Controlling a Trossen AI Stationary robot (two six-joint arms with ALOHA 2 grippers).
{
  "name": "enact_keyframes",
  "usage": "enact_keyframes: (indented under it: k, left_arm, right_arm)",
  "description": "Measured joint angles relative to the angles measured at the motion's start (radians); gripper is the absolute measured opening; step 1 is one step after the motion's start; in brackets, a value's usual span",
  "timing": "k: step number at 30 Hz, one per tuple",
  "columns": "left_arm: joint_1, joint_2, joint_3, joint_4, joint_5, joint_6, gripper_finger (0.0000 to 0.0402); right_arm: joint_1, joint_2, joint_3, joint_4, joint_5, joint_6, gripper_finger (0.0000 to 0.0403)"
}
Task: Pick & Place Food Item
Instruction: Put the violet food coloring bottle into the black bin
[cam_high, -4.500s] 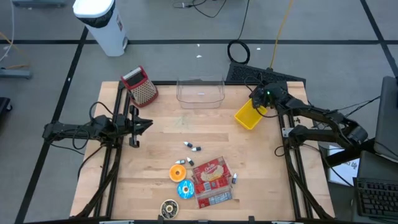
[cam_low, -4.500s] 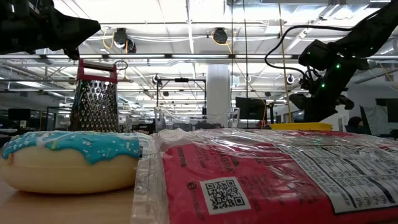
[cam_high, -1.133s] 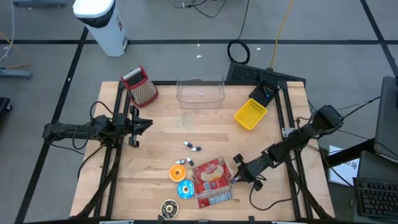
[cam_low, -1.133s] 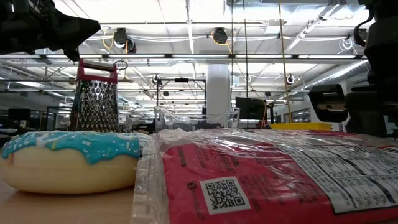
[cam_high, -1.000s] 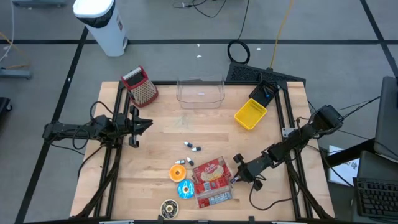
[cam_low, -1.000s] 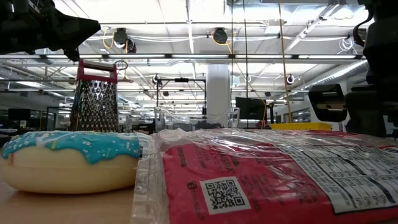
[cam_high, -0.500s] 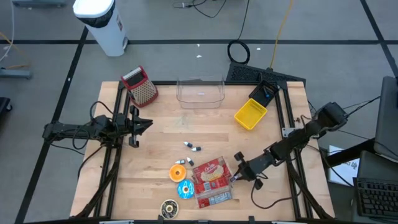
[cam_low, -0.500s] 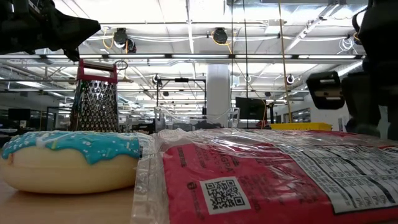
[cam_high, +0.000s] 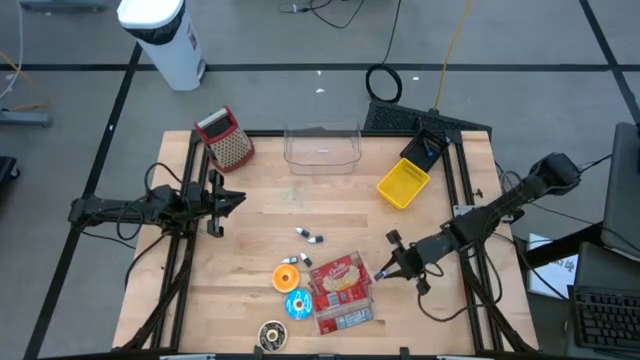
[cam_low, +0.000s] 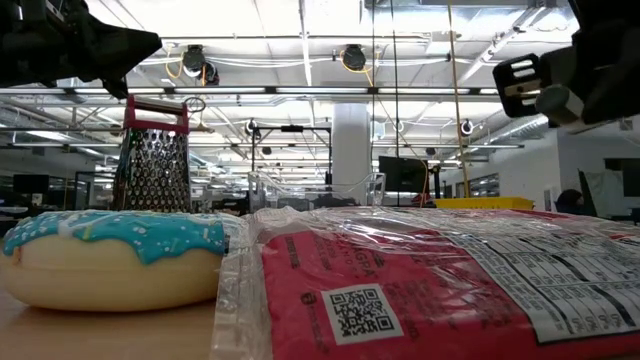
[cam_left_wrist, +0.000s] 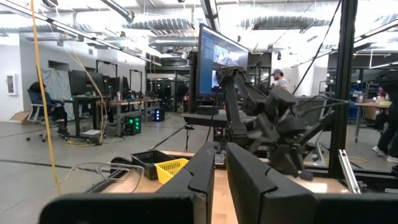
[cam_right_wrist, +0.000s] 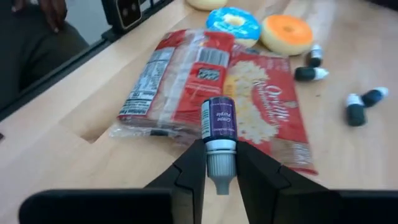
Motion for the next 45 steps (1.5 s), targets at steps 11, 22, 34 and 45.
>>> enact_keyframes:
  k: [11,22,34,45]
  left_arm:
    - [0.0,0.0,0.0,0.0,0.0,0.0,0.0042]
    - [0.0,0.0,0.0,0.0,0.0,0.0,0.0042]
    - [0.0,0.0,0.0,0.0,0.0,0.0,0.0042]
    - [0.0,0.0,0.0,0.0,0.0,0.0,0.0042]
  right_arm:
    - [-0.112,-0.197,0.0,-0.174,0.001,0.227,0.007]
    - [-0.279,-0.271,0.0,-0.314,0.131,0.291,0.0072]
    - [-0.566,-0.28,0.0,-0.37,0.13,0.35,0.0068]
    - [-0.818,-0.28,0.0,-0.374,0.129,0.299,0.0065]
